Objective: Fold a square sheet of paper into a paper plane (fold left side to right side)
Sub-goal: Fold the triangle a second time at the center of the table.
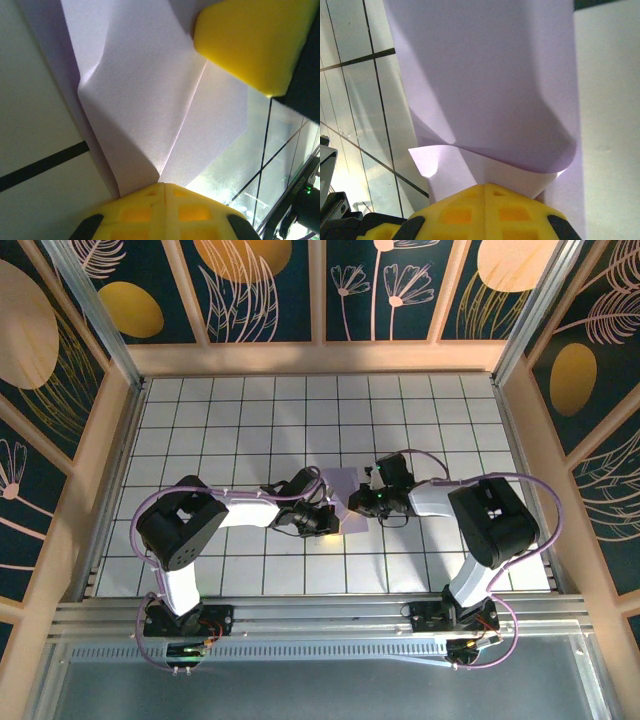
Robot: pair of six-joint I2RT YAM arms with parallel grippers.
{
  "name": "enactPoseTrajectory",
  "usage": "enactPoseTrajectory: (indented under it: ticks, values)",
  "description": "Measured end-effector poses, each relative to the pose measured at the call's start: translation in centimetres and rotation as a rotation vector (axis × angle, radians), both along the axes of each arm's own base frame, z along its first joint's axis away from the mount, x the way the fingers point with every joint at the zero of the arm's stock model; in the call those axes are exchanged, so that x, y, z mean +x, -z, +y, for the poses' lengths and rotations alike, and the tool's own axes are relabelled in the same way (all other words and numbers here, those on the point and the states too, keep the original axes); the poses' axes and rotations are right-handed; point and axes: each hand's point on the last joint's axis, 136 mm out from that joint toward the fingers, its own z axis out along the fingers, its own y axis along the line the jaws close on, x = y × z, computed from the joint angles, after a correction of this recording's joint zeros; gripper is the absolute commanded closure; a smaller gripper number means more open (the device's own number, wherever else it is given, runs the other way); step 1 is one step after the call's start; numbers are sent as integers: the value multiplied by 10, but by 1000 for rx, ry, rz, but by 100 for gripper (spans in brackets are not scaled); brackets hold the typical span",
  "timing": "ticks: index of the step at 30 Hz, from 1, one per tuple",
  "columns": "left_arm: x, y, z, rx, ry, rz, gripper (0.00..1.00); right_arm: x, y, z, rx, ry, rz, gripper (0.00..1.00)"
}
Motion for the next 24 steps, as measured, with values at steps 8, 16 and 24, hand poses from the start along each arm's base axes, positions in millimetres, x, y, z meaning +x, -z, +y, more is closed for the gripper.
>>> enactPoseTrajectory:
  ticks: [8,16,24]
  values:
    - [1,0,0,1,-2,-3,100,10,1,-14,25,21,10,100]
    - [1,0,0,1,-3,-3,100,39,-2,-47,10,108,-18,100]
    - [1,0,0,1,-3,-3,100,44,-18,-51,5,114,-49,100]
